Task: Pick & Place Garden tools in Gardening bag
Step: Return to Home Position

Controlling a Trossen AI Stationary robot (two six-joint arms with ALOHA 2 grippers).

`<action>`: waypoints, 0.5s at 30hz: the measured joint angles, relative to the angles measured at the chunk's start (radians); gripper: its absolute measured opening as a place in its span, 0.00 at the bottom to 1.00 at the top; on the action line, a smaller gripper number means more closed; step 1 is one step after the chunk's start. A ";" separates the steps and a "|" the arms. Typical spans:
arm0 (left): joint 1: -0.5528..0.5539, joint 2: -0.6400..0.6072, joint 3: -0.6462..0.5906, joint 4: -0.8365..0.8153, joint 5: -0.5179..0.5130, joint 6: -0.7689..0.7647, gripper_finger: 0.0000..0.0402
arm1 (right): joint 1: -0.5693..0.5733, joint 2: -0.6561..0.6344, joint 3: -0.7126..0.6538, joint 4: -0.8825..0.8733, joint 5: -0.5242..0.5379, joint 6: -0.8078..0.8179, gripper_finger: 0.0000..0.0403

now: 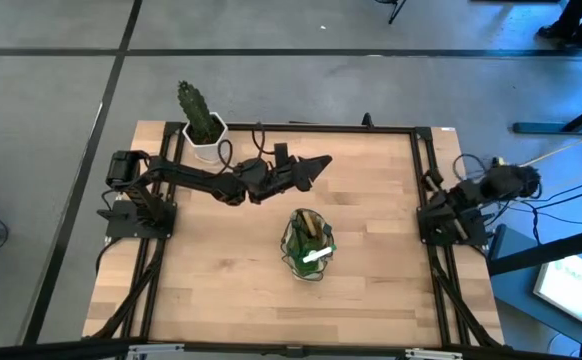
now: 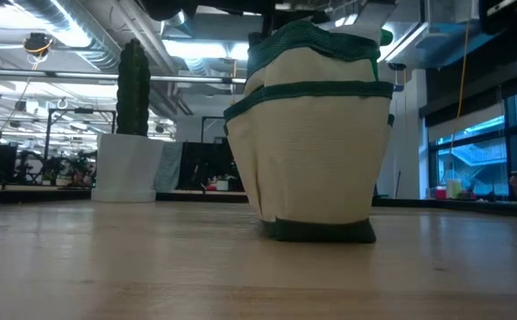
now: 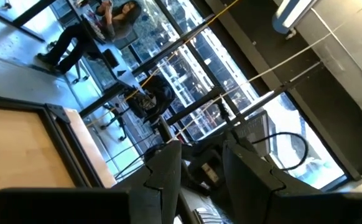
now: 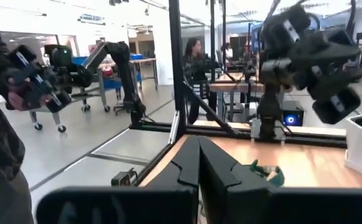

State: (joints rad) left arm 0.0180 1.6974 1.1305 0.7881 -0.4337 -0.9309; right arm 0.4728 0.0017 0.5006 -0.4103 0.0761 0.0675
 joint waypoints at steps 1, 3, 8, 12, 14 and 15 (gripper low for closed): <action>-0.002 0.000 0.000 -0.001 -0.001 -0.002 0.28 | 0.000 0.000 -0.020 0.016 0.000 0.004 0.01; -0.005 0.000 0.000 -0.001 -0.007 -0.002 0.28 | 0.000 0.000 -0.053 0.048 0.001 0.015 0.01; -0.016 0.000 0.000 -0.004 -0.040 -0.012 0.28 | 0.000 0.000 -0.120 0.081 -0.002 0.053 0.01; -0.020 0.000 0.000 -0.007 -0.044 -0.023 0.28 | -0.008 0.000 -0.148 0.095 0.033 0.052 0.01; -0.024 0.000 0.000 -0.007 -0.045 -0.028 0.28 | -0.019 0.000 -0.161 0.131 0.052 0.052 0.01; -0.024 0.000 0.000 -0.008 -0.046 -0.029 0.28 | -0.026 0.000 -0.171 0.154 0.051 0.052 0.01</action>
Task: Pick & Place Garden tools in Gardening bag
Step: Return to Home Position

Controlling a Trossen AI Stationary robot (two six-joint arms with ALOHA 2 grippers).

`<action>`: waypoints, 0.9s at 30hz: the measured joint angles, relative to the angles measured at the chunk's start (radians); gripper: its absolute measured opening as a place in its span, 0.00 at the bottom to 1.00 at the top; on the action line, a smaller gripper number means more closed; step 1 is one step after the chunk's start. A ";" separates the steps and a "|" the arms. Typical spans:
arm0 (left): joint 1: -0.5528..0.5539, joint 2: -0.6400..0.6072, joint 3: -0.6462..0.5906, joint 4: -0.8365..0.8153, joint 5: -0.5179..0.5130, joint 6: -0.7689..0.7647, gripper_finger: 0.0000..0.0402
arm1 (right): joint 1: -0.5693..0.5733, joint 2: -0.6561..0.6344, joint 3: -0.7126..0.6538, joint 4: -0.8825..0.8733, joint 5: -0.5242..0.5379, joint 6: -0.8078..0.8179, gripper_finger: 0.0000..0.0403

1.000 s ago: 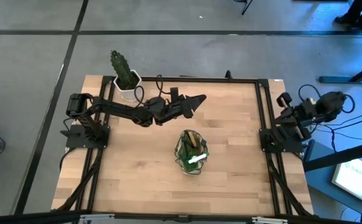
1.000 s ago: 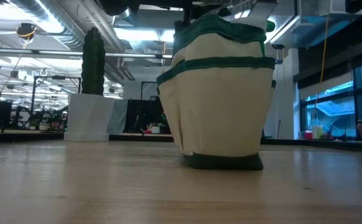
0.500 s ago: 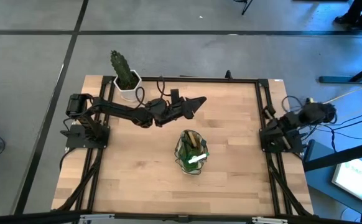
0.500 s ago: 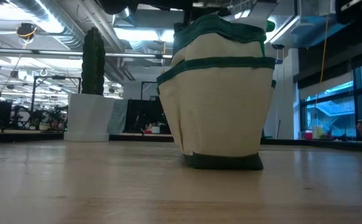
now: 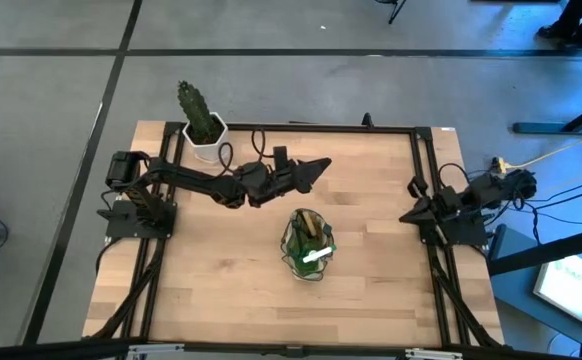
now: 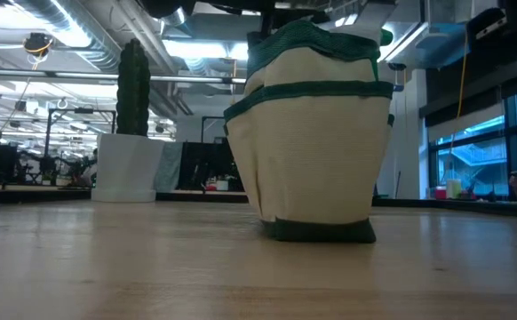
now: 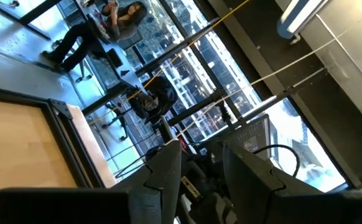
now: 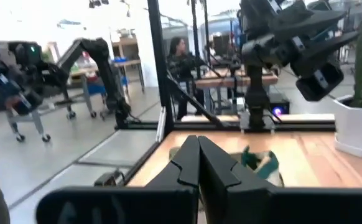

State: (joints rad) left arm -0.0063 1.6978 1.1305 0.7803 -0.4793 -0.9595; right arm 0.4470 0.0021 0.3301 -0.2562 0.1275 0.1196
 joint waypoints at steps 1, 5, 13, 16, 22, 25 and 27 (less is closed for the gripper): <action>-0.001 0.000 0.000 0.000 0.000 -0.001 0.28 | -0.006 0.000 -0.012 0.026 -0.006 0.002 0.01; -0.007 0.000 0.000 0.000 -0.001 -0.006 0.28 | -0.015 0.000 -0.082 0.176 -0.061 0.047 0.01; -0.016 0.000 0.000 0.000 -0.001 -0.007 0.28 | -0.016 0.000 -0.152 0.211 -0.053 0.059 0.01; -0.020 0.000 0.000 0.000 -0.001 -0.007 0.28 | -0.022 0.000 -0.176 0.212 -0.053 0.061 0.01; -0.019 0.000 0.000 0.000 -0.002 -0.015 0.28 | -0.048 0.000 -0.252 0.265 -0.052 0.117 0.01; -0.019 0.000 0.000 0.000 -0.003 -0.026 0.28 | -0.063 0.000 -0.279 0.299 -0.052 0.118 0.01; -0.019 0.000 0.000 -0.001 -0.003 -0.029 0.28 | -0.078 0.000 -0.286 0.316 -0.059 0.116 0.01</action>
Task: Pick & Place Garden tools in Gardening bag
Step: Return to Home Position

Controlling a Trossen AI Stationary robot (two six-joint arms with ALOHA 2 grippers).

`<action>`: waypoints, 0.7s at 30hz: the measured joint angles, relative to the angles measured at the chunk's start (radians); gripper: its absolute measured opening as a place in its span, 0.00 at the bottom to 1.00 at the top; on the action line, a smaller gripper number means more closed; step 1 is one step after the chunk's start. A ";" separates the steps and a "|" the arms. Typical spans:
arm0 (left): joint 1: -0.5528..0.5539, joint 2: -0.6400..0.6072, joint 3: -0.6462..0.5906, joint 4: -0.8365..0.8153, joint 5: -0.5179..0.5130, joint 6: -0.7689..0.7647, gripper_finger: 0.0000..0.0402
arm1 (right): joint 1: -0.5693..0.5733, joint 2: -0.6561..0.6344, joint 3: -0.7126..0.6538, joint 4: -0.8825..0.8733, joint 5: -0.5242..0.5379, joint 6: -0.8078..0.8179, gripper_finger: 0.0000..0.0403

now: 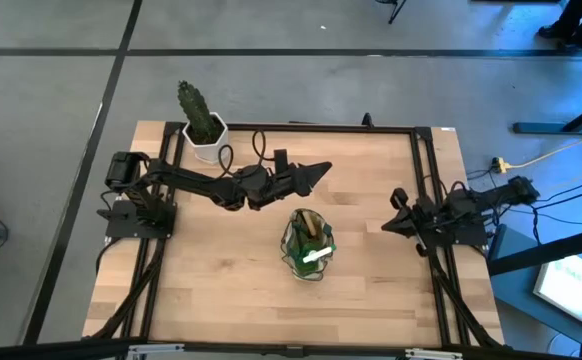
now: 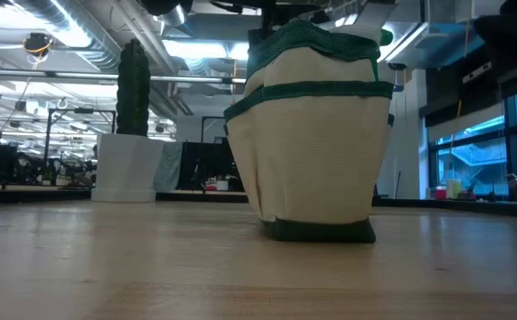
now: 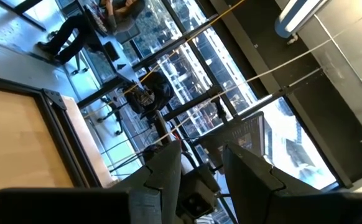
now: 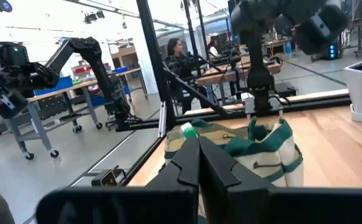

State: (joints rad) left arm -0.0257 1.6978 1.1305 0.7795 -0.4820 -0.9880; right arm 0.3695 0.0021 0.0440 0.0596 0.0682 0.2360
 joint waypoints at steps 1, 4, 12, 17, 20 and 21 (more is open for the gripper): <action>0.000 0.000 0.000 0.000 0.000 -0.005 0.28 | -0.008 0.000 -0.001 0.007 -0.010 -0.001 0.01; 0.000 0.000 0.000 -0.004 0.000 -0.012 0.28 | -0.039 0.000 -0.002 0.022 -0.028 -0.016 0.01; 0.000 0.000 0.000 -0.047 0.000 -0.039 0.28 | -0.159 0.000 -0.002 0.008 -0.084 -0.034 0.01; 0.001 0.000 0.000 -0.052 0.002 -0.047 0.28 | -0.236 0.000 -0.002 -0.017 -0.123 -0.034 0.01; 0.001 0.000 0.000 -0.053 0.002 -0.047 0.28 | -0.273 0.000 -0.002 -0.051 -0.124 -0.026 0.01; 0.001 0.000 0.000 -0.053 0.002 -0.047 0.28 | -0.283 0.000 -0.002 -0.066 -0.125 -0.026 0.01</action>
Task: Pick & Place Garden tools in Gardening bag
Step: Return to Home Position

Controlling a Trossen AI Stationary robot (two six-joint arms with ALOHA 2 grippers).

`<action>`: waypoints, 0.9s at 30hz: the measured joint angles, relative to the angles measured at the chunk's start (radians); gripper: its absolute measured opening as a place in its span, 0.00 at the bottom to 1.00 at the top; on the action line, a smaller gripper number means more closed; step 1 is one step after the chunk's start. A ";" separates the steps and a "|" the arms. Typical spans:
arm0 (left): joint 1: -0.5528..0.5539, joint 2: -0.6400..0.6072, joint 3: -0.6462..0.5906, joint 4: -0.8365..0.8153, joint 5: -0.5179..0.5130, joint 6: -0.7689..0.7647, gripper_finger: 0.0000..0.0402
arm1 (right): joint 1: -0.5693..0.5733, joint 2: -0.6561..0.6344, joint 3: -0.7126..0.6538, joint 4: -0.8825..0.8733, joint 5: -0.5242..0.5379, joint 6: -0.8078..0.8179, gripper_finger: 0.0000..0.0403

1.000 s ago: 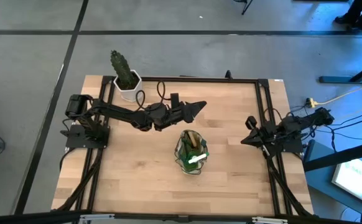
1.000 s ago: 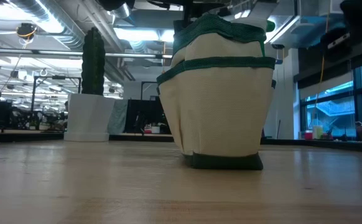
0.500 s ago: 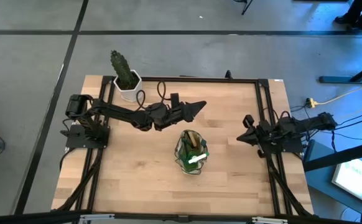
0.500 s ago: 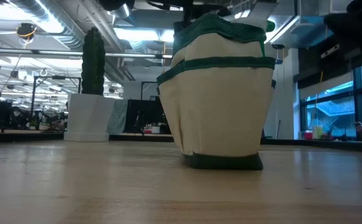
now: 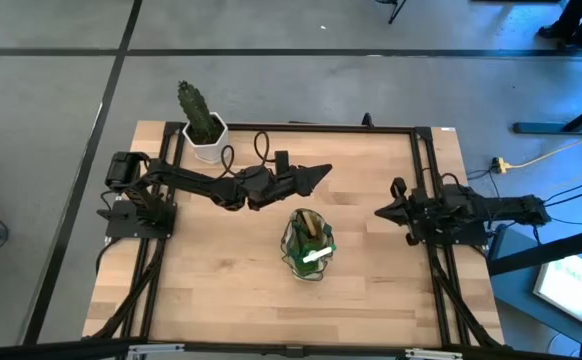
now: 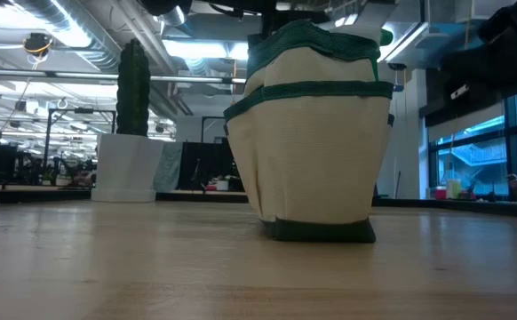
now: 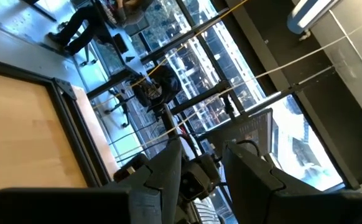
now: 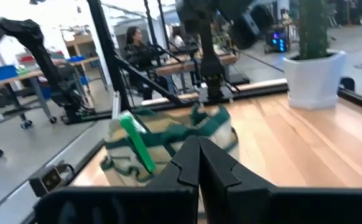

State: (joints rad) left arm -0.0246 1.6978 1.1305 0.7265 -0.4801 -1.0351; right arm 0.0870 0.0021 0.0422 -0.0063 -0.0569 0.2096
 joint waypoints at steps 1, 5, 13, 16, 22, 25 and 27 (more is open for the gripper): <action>0.000 0.000 0.000 -0.001 0.000 0.000 0.28 | -0.010 0.000 0.000 -0.013 -0.004 0.000 0.01; 0.000 0.000 0.000 -0.006 0.000 0.000 0.28 | -0.042 0.000 -0.013 -0.012 -0.051 0.003 0.01; 0.000 0.000 0.000 -0.026 0.001 0.001 0.28 | -0.070 0.000 -0.015 -0.005 -0.078 0.003 0.01; 0.000 0.000 0.000 -0.030 0.001 0.019 0.28 | -0.078 0.000 -0.015 -0.005 -0.046 -0.005 0.01; 0.001 0.000 0.000 -0.027 0.017 0.084 0.28 | -0.081 0.000 -0.015 -0.012 0.120 0.021 0.01; 0.007 0.000 0.000 -0.023 0.092 0.128 0.28 | -0.081 0.000 -0.015 -0.013 0.131 0.026 0.01; 0.012 0.000 0.000 -0.012 0.153 0.173 0.26 | -0.081 0.000 -0.015 -0.013 0.132 0.027 0.01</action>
State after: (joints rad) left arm -0.0127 1.6978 1.1305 0.7147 -0.3274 -0.8618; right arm 0.0055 0.0025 0.0269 -0.0189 0.0753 0.2363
